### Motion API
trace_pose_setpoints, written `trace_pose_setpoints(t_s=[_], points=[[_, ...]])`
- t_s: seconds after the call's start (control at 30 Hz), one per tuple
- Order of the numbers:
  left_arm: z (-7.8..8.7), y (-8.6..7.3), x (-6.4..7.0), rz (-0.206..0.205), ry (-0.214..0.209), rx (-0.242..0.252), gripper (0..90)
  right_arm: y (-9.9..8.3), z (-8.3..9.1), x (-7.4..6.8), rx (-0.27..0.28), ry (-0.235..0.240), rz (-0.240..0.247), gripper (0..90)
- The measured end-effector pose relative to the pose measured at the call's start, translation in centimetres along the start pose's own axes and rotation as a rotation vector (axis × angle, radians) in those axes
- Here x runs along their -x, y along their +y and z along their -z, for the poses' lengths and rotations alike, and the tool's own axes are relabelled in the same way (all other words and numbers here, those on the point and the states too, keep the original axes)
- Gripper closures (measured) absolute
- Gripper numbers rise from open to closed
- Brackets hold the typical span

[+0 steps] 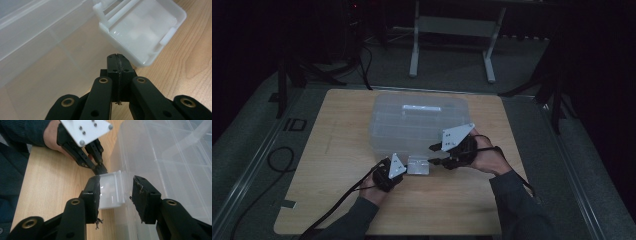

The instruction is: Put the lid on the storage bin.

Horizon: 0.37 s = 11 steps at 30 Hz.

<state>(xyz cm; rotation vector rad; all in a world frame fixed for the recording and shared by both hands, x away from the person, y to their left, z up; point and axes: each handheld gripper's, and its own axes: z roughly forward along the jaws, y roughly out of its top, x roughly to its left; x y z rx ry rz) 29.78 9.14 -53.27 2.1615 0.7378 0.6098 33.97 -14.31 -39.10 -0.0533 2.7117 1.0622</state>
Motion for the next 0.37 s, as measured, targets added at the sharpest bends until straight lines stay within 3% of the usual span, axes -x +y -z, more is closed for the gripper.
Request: trace_pose_setpoints(t_s=[0.37], points=[[0.7,-0.4,0.1,0.001,-0.001,-0.012,89.8,-1.5,-0.7,-0.9,-0.034,-0.012,-0.037,52.5]])
